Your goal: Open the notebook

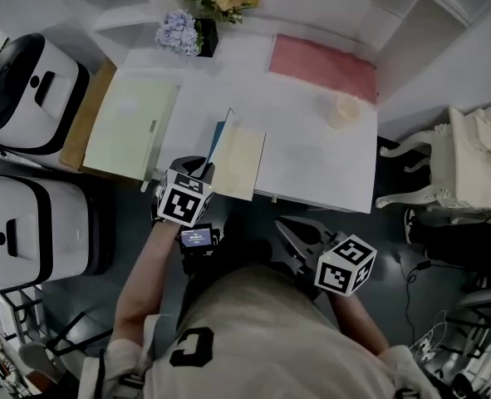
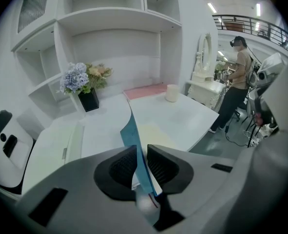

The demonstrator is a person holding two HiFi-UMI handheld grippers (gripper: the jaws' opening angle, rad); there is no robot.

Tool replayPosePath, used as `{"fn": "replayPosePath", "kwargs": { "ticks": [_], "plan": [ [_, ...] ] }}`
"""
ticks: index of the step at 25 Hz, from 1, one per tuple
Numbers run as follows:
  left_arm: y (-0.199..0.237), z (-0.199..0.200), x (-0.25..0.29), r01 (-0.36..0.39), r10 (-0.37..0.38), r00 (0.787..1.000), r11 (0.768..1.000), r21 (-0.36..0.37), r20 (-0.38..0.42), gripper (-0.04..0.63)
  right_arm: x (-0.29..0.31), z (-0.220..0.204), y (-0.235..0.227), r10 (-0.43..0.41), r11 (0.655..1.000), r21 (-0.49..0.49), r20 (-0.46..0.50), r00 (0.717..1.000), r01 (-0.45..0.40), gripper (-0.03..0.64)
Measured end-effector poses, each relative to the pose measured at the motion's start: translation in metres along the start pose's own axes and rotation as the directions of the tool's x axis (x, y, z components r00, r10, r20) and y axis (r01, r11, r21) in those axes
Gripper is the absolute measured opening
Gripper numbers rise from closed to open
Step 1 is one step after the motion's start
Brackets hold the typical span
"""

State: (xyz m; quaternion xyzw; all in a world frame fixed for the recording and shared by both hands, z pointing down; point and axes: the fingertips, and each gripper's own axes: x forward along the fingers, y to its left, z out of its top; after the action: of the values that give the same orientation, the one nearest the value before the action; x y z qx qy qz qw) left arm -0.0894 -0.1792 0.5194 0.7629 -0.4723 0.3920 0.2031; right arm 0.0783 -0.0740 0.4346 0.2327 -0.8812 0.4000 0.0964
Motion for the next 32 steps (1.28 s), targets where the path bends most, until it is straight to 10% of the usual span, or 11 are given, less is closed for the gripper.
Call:
{"fn": "replayPosePath", "kwargs": {
  "ticks": [23, 29, 32],
  "plan": [
    [0.067, -0.034, 0.0, 0.008, -0.009, 1.0, 0.995, -0.103, -0.006, 0.063, 0.045, 0.023, 0.004, -0.046, 0.998, -0.051, -0.032, 0.998, 0.044, 0.014],
    [0.078, -0.041, 0.0, 0.124, -0.117, 0.992, 0.957, -0.263, 0.039, 0.08, 0.055, 0.026, 0.004, -0.058, 0.997, -0.052, -0.031, 0.998, 0.056, 0.013],
    [0.078, -0.039, 0.0, 0.227, -0.211, 0.974, 0.902, -0.366, 0.085, 0.178, 0.06, 0.028, 0.005, -0.062, 0.997, -0.053, -0.035, 0.997, 0.06, 0.012]
  ]
}}
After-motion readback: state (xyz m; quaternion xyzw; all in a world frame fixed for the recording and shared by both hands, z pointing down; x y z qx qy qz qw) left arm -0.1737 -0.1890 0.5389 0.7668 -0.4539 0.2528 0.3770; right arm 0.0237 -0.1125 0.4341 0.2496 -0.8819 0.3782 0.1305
